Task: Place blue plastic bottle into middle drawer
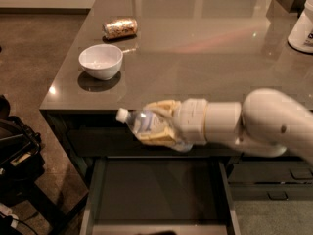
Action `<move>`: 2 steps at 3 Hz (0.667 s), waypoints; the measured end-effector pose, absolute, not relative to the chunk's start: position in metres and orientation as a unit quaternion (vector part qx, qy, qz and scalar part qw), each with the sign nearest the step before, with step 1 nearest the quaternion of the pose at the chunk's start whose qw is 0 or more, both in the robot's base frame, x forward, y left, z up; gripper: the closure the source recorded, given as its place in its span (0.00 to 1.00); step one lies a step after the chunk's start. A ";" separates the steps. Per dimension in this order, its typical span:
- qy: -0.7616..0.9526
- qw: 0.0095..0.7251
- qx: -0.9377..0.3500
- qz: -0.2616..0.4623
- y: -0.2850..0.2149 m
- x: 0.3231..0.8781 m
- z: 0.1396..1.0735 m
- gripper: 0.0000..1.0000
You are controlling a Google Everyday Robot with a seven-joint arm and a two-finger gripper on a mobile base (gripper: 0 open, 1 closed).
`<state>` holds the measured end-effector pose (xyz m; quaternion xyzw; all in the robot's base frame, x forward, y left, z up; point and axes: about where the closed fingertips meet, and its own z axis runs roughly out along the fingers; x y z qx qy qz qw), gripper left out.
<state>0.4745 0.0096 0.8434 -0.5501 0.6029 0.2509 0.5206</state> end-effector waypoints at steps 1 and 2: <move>0.633 0.531 -0.496 0.268 -0.005 0.480 0.750 1.00; 0.633 0.530 -0.497 0.267 -0.004 0.480 0.751 1.00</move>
Offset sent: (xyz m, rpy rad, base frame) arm 0.0019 -0.0114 -0.0697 0.0468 0.0411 -0.0682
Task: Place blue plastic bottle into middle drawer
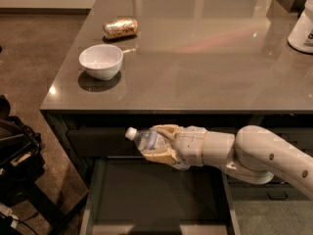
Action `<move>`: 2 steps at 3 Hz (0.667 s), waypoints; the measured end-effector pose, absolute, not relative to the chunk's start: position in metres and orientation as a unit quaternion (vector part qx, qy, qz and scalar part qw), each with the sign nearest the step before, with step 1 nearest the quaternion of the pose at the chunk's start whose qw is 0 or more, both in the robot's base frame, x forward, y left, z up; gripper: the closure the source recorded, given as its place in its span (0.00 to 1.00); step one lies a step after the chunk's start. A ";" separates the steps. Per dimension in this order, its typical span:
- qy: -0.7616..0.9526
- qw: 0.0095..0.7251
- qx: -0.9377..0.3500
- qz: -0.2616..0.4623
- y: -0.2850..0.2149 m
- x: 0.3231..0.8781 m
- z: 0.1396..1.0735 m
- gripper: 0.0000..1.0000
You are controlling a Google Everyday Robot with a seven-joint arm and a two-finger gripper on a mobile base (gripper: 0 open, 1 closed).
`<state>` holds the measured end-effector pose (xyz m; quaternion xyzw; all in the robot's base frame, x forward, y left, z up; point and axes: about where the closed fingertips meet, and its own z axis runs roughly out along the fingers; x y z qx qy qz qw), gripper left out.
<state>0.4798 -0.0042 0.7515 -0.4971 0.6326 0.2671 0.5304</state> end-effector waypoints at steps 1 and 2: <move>0.656 0.531 -0.460 0.277 -0.005 0.470 0.723 1.00; 0.699 0.522 -0.379 0.307 -0.006 0.447 0.652 1.00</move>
Offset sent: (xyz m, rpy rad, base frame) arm -0.0605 -0.0084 -0.2180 0.2983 0.4030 -0.3239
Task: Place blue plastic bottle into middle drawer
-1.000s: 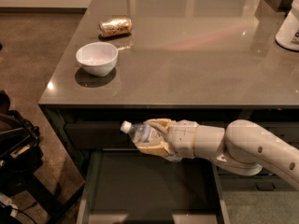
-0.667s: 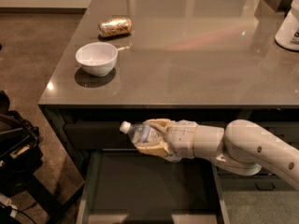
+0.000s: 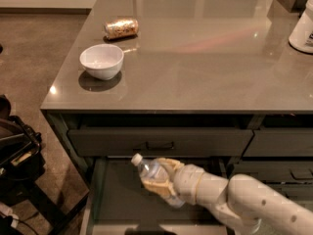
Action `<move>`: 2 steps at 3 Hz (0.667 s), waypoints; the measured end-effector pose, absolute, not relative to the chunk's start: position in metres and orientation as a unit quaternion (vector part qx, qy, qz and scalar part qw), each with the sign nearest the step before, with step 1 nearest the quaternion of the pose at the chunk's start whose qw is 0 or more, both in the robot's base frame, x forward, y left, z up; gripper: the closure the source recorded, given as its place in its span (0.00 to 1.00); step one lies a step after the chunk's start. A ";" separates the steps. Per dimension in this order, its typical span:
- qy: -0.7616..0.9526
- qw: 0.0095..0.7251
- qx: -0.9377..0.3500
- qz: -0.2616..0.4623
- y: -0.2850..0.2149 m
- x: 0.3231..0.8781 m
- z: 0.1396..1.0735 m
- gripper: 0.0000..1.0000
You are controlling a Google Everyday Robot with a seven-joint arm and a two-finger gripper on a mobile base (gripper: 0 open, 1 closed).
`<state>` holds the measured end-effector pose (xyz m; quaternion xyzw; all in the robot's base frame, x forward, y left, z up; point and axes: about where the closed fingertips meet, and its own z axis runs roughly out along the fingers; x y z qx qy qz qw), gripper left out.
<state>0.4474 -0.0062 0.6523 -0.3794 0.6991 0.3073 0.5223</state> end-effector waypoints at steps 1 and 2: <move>0.730 0.503 -0.317 0.337 -0.004 0.440 0.580 1.00; 0.741 0.485 -0.288 0.363 0.004 0.442 0.525 1.00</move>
Offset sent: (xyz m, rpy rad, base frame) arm 0.0042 0.0207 -0.2011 0.1652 0.2830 -0.0786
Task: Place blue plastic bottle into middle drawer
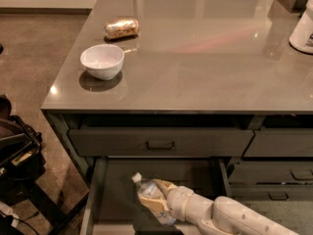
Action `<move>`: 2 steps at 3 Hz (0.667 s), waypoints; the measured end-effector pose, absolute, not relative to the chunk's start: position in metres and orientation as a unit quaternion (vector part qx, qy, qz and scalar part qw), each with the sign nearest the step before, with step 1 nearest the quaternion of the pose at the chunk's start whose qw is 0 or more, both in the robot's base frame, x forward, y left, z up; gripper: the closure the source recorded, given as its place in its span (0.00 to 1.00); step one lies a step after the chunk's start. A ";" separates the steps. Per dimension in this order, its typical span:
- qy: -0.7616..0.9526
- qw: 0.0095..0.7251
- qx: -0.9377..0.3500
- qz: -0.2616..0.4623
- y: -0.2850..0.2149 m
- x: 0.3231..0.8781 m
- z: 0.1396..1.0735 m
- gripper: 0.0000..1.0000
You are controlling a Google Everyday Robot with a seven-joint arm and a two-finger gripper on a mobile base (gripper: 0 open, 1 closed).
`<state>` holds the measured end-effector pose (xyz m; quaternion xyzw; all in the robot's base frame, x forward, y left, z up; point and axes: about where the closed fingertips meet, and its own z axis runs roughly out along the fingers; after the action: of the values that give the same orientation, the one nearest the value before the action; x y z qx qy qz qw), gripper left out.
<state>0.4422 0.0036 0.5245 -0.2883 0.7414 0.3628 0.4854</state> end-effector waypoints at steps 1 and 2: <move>0.742 0.481 -0.281 0.373 0.008 0.440 0.516 0.81; 0.742 0.481 -0.281 0.372 0.008 0.440 0.516 0.58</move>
Offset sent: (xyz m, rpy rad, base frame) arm -0.0023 0.0043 -0.0081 0.0182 0.0174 0.0020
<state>0.4399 0.0080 0.5165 -0.2814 0.7420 0.3725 0.4812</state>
